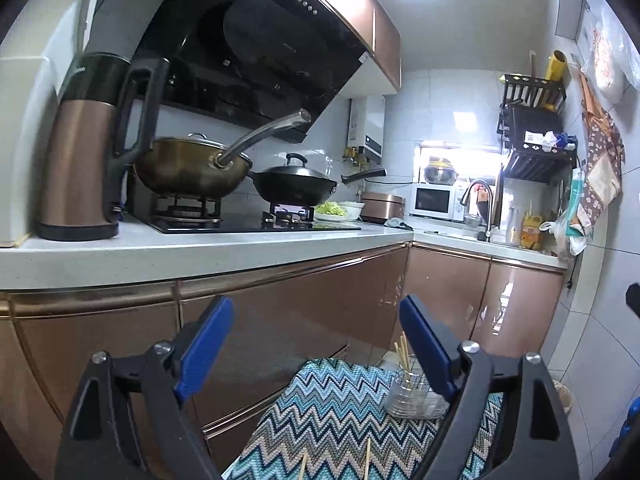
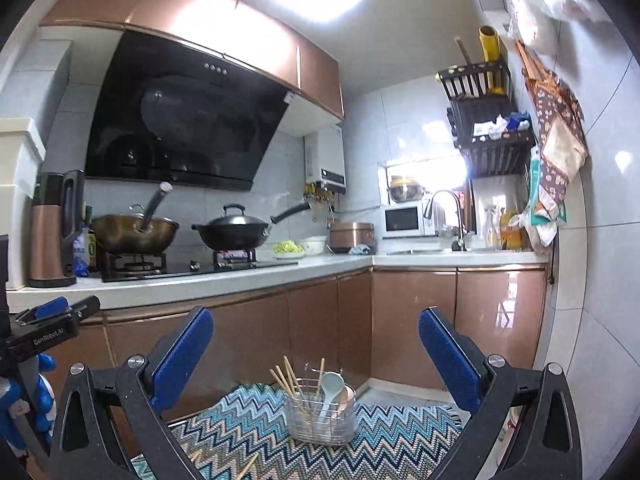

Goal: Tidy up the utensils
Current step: 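Move both open tools back toward the remaining chopsticks on the rug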

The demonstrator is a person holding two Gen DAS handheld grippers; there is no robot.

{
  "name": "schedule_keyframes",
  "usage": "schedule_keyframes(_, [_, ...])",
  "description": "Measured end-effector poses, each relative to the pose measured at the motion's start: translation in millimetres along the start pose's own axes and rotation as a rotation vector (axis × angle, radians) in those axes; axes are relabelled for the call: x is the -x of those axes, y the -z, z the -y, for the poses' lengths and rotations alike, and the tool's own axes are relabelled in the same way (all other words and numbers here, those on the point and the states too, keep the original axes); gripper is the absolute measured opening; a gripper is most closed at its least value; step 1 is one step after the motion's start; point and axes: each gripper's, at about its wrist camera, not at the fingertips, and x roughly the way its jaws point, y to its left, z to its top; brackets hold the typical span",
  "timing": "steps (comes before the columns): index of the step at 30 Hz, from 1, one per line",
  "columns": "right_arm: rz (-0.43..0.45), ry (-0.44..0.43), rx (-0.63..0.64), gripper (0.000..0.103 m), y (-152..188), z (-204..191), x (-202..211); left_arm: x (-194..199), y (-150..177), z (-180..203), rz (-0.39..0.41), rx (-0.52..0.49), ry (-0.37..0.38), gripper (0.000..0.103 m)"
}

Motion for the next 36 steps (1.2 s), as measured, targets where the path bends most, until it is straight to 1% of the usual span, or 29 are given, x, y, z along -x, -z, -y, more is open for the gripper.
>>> schedule_keyframes(1, [0.017, -0.003, 0.001, 0.103, 0, -1, 5, 5, 0, -1, 0.004, 0.000, -0.005, 0.086])
schedule_keyframes(3, [0.090, -0.004, -0.001, 0.103, -1, -5, 21, 10, 1, -3, 0.008, 0.000, -0.006, 0.086])
schedule_keyframes(5, [0.110, -0.009, -0.012, 0.103, -3, -6, 30, 18, 2, -4, 0.013, -0.003, -0.011, 0.087])
schedule_keyframes(8, [0.092, 0.004, -0.029, 0.103, -5, -4, 39, 25, 3, -5, 0.017, -0.012, -0.019, 0.087])
schedule_keyframes(12, [0.093, 0.032, -0.070, 0.103, -4, 2, 50, 29, 11, -4, 0.003, -0.026, -0.035, 0.087])
schedule_keyframes(17, [0.077, 0.067, -0.061, 0.103, 6, 7, 52, 30, 19, 2, -0.009, -0.038, -0.059, 0.088])
schedule_keyframes(23, [0.017, 0.062, -0.082, 0.103, 21, 15, 42, 26, 32, 17, -0.033, -0.093, -0.059, 0.088])
schedule_keyframes(28, [-0.006, 0.060, -0.093, 0.103, 28, 20, 36, 21, 39, 27, -0.049, -0.122, -0.052, 0.088])
schedule_keyframes(36, [-0.019, 0.046, -0.166, 0.103, 38, 31, 25, 10, 48, 34, -0.066, -0.147, -0.045, 0.088])
